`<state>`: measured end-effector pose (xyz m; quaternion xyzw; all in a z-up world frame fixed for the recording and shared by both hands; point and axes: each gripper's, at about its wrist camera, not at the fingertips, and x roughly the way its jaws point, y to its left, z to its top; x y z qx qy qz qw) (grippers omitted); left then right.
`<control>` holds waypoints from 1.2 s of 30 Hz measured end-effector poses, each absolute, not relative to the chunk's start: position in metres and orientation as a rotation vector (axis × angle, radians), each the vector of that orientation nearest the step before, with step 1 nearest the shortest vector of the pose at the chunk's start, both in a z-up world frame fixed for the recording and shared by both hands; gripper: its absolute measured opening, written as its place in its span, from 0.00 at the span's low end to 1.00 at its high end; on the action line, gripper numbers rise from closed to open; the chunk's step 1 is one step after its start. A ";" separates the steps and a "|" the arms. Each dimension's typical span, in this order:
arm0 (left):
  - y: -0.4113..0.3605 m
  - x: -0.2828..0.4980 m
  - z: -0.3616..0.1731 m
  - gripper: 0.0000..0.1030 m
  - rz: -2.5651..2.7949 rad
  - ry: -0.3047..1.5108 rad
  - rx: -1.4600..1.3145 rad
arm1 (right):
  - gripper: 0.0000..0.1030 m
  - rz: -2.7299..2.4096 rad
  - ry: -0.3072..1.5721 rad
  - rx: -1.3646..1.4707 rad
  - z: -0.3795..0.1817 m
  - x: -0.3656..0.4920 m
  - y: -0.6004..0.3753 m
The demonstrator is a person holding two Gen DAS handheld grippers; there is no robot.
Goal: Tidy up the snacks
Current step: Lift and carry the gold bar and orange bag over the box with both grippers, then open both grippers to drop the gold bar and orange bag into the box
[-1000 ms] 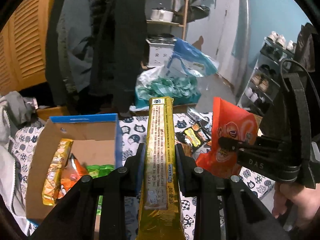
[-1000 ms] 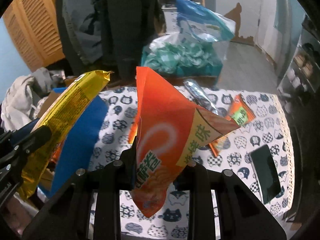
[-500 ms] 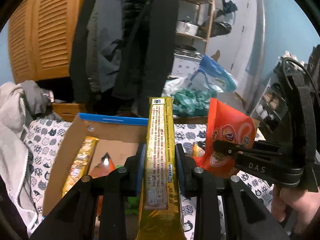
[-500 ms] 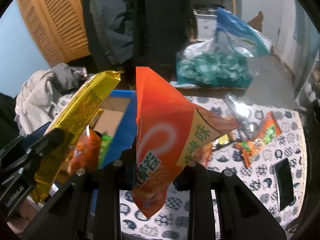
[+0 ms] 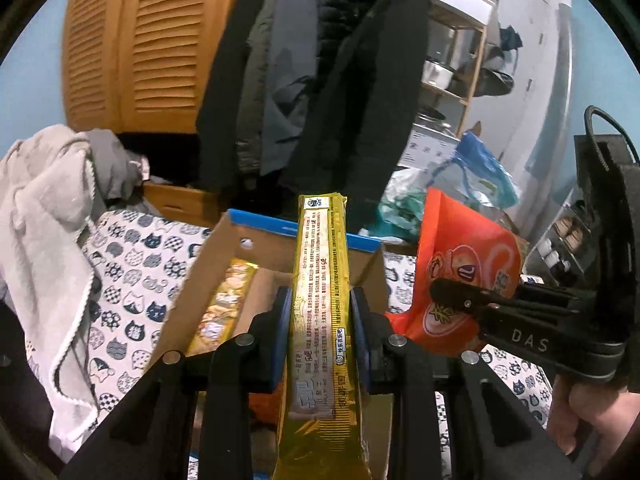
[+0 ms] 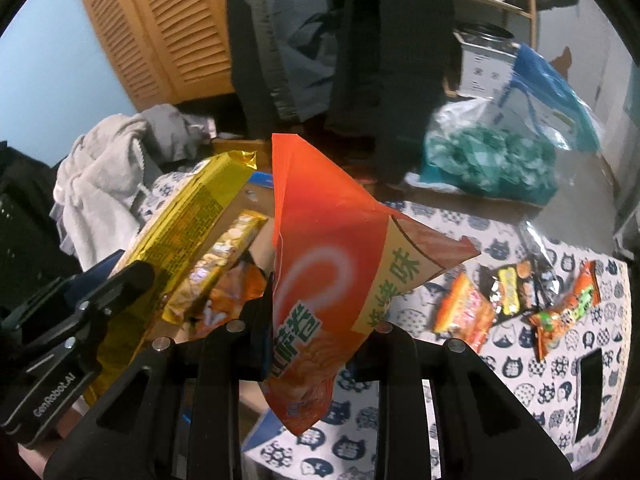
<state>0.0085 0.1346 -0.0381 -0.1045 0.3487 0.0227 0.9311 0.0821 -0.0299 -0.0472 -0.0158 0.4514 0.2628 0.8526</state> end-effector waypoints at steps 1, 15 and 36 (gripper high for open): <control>0.139 0.008 -0.040 0.28 0.058 0.715 -0.216 | 0.24 0.560 0.953 -0.037 -0.048 0.082 -0.025; 0.173 0.008 -0.066 0.28 0.158 0.761 -0.227 | 0.24 0.660 1.060 -0.066 -0.078 0.087 0.030; 0.169 0.013 -0.073 0.59 0.188 0.797 -0.273 | 0.75 0.571 1.059 -0.003 -0.070 0.106 -0.005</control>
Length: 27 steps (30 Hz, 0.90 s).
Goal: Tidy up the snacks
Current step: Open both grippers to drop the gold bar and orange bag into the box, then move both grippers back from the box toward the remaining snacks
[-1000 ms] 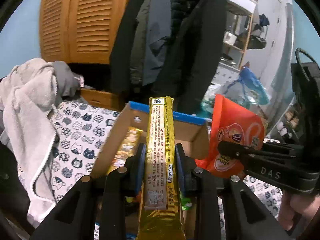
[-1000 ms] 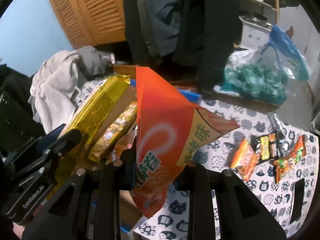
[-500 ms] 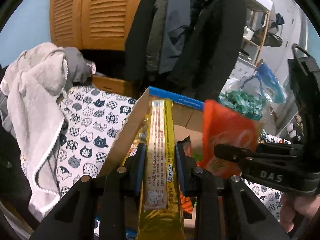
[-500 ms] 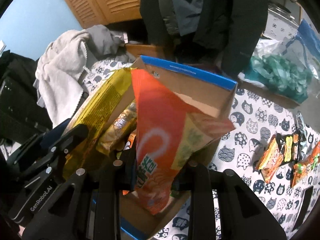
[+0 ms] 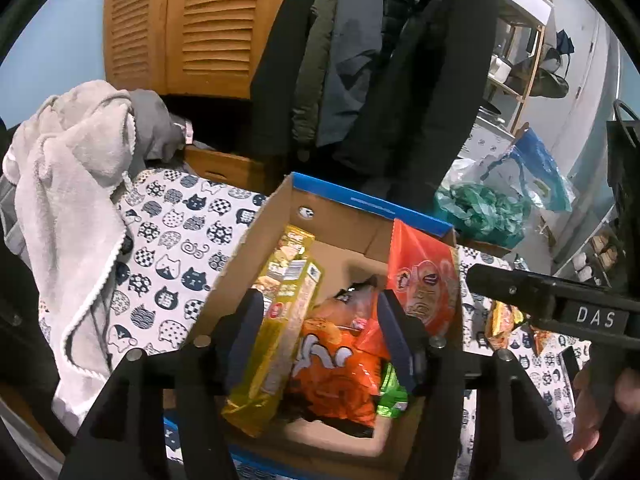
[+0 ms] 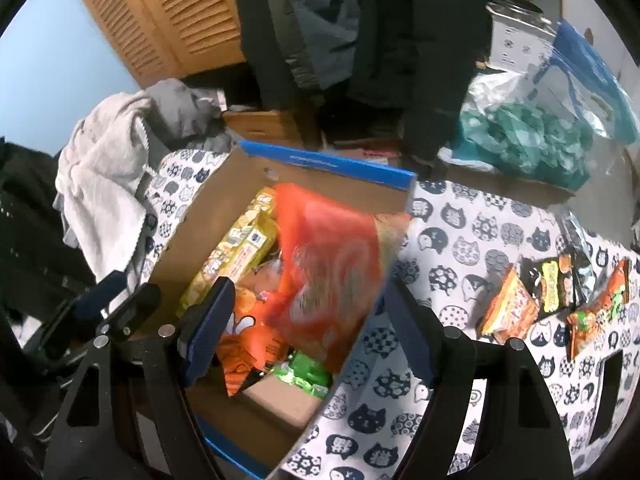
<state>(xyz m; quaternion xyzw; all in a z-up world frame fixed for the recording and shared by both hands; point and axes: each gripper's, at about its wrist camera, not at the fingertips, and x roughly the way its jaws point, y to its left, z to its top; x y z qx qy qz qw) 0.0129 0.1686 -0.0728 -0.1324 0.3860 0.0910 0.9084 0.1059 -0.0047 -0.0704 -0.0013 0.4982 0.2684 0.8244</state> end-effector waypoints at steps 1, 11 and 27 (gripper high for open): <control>0.167 0.013 -0.072 0.59 0.182 0.797 -0.275 | 0.75 0.566 1.054 0.000 -0.069 0.106 -0.008; 0.137 0.019 -0.067 0.64 0.123 0.801 -0.241 | 0.75 0.521 1.050 0.015 -0.066 0.104 -0.043; 0.074 0.034 -0.063 0.72 0.012 0.831 -0.159 | 0.75 0.406 1.059 0.049 -0.070 0.107 -0.115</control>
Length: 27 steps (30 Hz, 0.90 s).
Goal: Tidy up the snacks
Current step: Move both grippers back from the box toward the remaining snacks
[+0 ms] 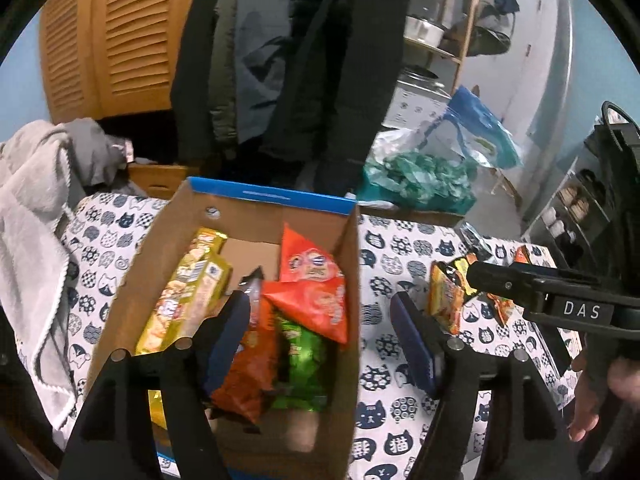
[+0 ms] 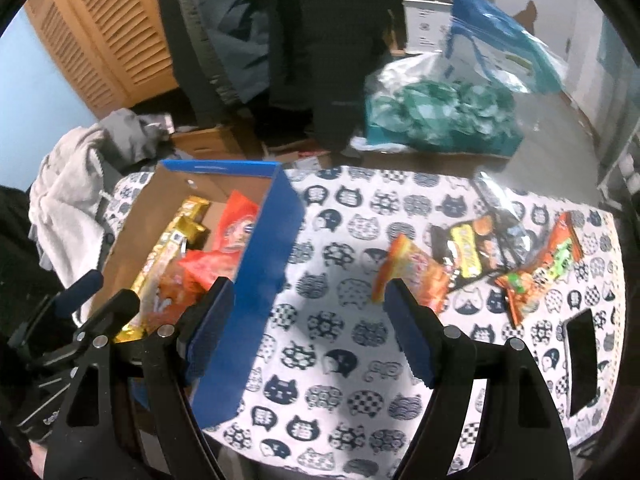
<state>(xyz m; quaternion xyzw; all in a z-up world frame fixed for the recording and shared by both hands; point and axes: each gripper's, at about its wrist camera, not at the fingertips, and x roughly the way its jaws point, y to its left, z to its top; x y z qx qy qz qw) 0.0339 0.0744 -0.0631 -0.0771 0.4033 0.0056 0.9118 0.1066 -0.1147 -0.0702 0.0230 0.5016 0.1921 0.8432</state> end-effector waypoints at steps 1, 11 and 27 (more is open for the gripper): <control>0.071 0.035 -0.063 0.73 0.006 0.832 -0.152 | 0.75 0.399 1.058 0.047 -0.070 0.107 -0.119; 0.032 0.042 -0.066 0.75 -0.041 0.857 -0.082 | 0.75 0.329 1.051 0.056 -0.076 0.106 -0.165; -0.026 0.062 -0.081 0.78 -0.126 0.953 -0.028 | 0.75 0.197 1.100 0.062 -0.103 0.106 -0.239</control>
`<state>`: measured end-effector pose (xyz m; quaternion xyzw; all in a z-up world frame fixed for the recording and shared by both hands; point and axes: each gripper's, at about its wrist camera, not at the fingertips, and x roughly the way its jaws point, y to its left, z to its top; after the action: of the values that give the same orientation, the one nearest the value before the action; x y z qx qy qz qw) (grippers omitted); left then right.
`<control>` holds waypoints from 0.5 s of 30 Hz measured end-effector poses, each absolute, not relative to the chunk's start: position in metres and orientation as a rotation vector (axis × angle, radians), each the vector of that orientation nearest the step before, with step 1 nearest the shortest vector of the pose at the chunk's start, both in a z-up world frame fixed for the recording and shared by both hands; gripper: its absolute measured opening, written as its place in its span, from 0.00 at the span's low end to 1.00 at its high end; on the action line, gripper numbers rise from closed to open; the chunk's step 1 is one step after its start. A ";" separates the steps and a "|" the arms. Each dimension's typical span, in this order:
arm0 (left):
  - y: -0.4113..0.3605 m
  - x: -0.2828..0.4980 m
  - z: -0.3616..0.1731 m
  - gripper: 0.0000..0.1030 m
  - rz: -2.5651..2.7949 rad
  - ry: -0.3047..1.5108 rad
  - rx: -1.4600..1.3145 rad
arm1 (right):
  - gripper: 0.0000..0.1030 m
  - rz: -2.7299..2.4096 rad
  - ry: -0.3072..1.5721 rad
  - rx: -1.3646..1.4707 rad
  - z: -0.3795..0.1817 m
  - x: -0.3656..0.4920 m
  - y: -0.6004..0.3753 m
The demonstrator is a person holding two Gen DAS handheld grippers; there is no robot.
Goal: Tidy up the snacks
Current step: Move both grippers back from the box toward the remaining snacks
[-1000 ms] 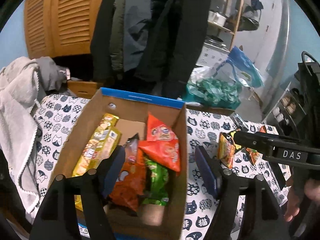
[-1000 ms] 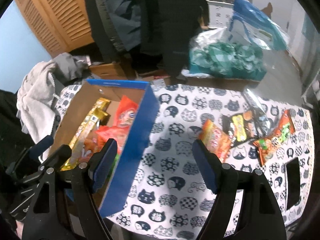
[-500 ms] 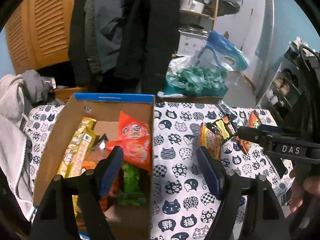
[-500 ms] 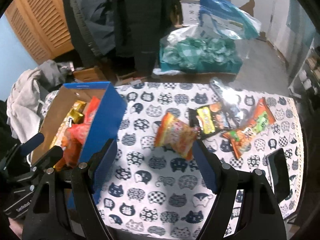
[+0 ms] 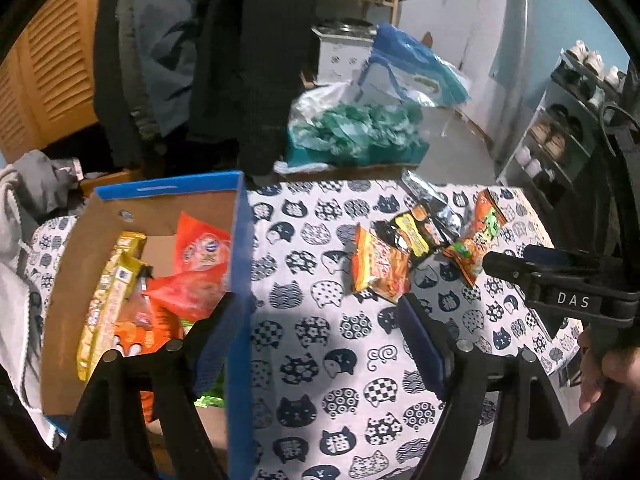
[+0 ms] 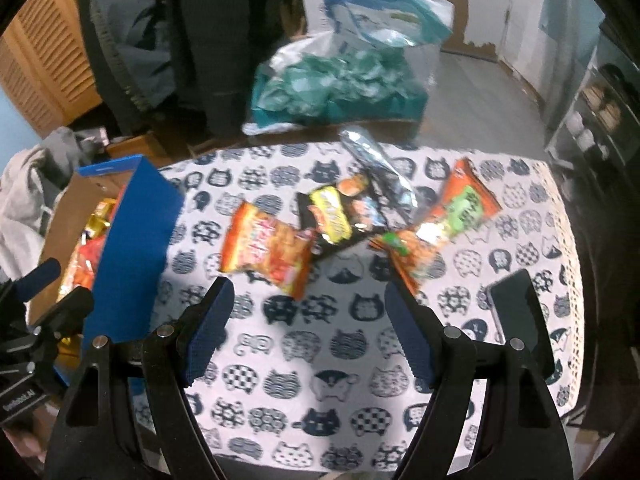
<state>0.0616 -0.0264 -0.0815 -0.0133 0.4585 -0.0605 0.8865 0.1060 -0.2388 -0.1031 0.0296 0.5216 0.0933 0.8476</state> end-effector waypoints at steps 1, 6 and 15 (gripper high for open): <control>-0.030 0.064 -0.084 0.78 -0.131 0.966 -0.028 | 0.75 0.186 1.104 0.063 -0.106 0.106 -0.244; -0.042 0.076 -0.095 0.78 -0.143 1.018 -0.033 | 0.75 0.160 1.124 0.060 -0.114 0.108 -0.262; -0.060 0.105 -0.123 0.79 -0.154 1.125 -0.080 | 0.75 0.142 1.190 0.007 -0.134 0.122 -0.288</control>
<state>0.1048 -0.0601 -0.1226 -0.0379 0.5325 -0.0727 0.8425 0.1223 -0.2883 -0.1339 0.0031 0.5599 0.0670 0.8259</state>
